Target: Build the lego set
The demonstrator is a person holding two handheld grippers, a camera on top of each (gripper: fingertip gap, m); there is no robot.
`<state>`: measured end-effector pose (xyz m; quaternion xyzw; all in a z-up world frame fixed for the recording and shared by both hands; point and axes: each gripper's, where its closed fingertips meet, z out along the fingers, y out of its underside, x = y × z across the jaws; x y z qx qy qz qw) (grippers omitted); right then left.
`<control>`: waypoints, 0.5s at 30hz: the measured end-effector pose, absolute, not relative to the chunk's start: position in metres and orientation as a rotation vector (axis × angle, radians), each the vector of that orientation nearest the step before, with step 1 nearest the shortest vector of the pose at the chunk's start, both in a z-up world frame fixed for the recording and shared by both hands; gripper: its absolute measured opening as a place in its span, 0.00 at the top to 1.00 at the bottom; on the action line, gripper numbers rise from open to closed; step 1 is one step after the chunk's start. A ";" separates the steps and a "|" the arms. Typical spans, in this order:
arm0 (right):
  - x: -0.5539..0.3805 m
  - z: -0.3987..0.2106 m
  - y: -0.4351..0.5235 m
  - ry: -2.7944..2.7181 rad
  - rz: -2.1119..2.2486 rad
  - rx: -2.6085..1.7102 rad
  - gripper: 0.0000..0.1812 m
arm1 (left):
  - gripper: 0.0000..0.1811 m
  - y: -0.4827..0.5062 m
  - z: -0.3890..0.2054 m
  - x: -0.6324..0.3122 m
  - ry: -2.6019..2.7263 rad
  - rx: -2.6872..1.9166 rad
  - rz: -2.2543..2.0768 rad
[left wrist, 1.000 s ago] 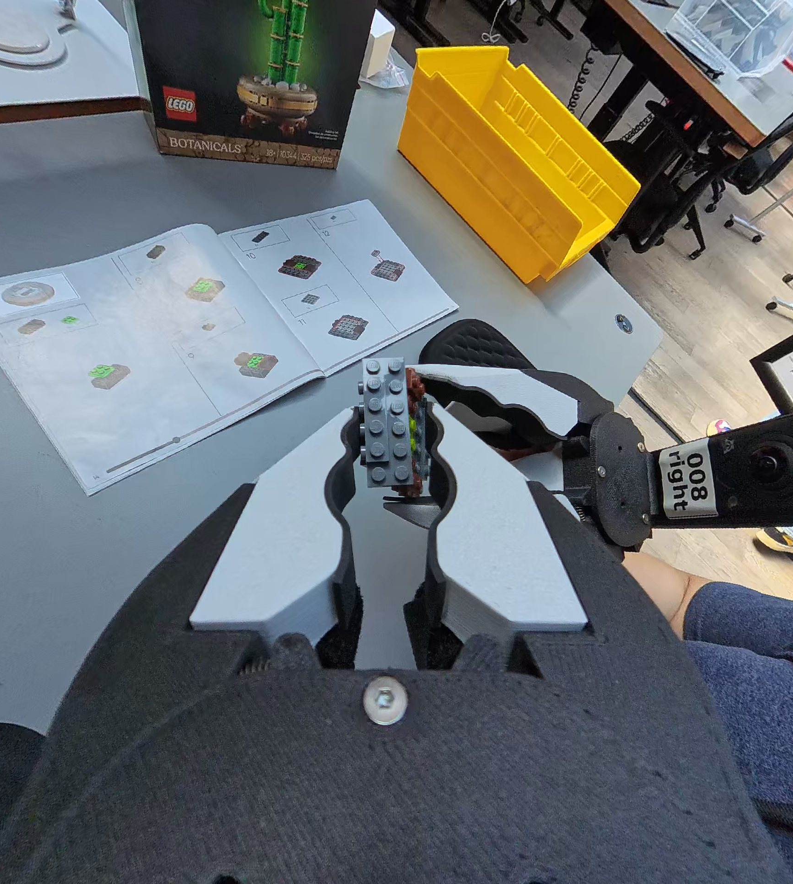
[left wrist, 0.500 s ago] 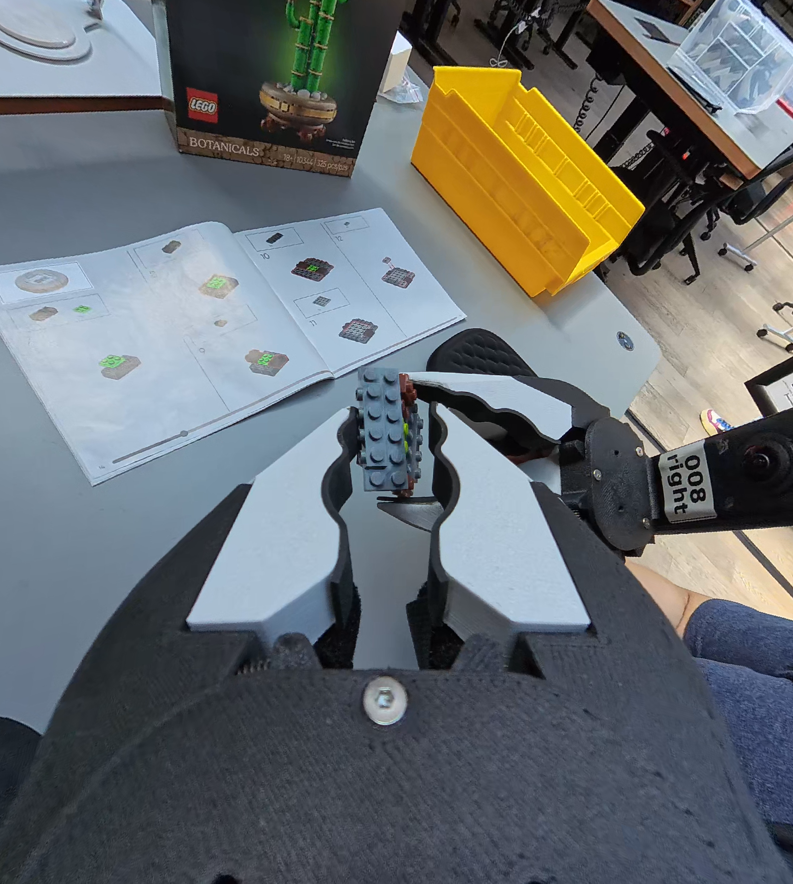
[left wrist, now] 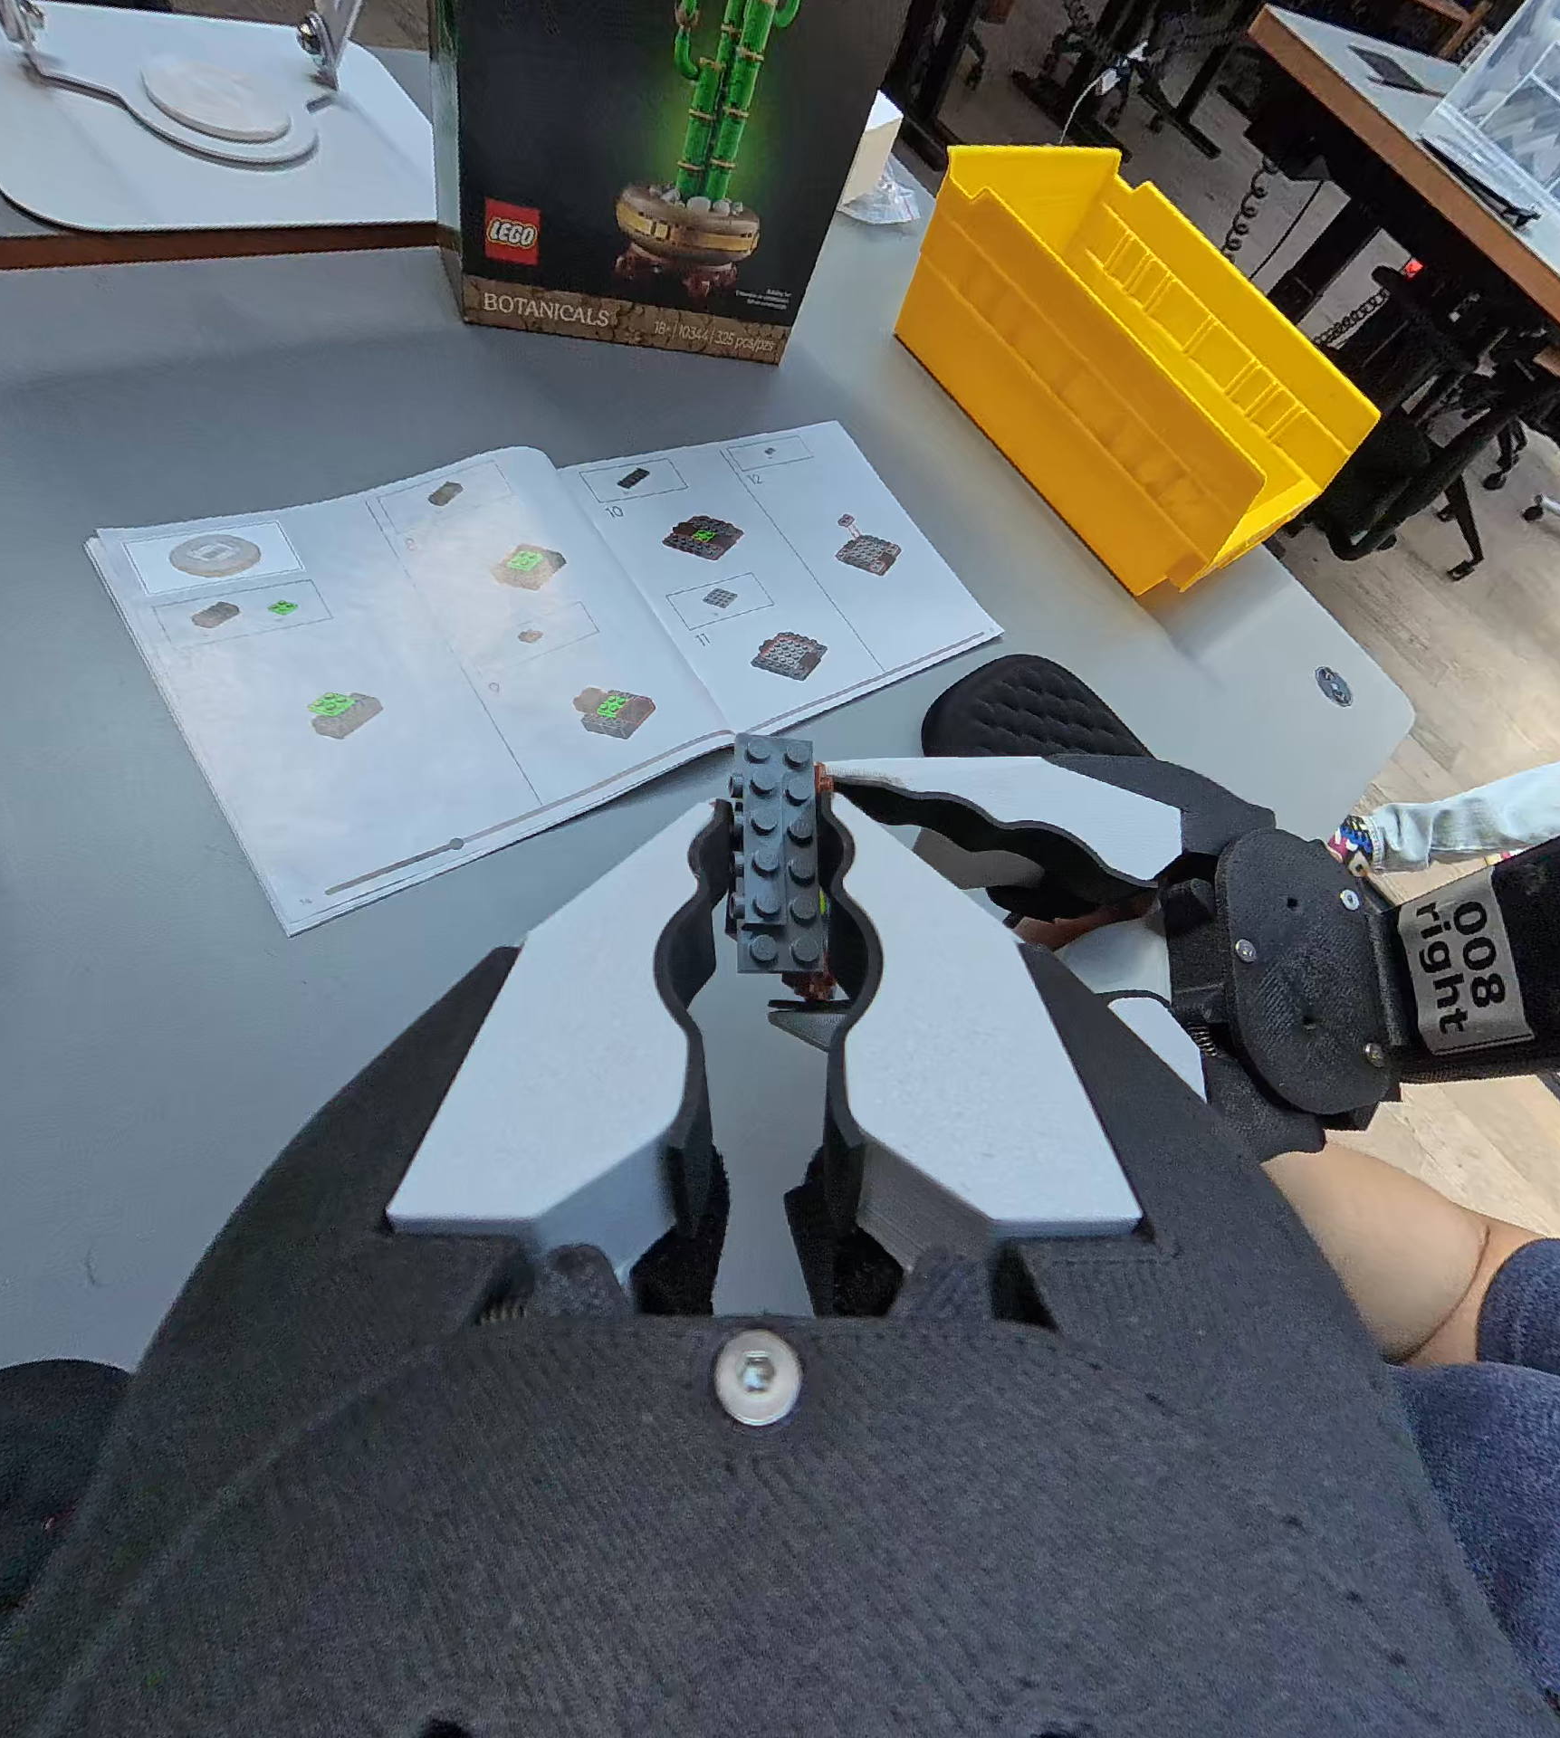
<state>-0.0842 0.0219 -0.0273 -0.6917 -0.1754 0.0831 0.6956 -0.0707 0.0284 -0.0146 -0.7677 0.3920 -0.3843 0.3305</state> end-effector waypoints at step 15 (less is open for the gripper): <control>-0.085 -0.030 0.027 -0.332 0.299 -1.586 0.72 | 0.89 0.032 -0.021 -0.070 1.106 -1.931 -0.814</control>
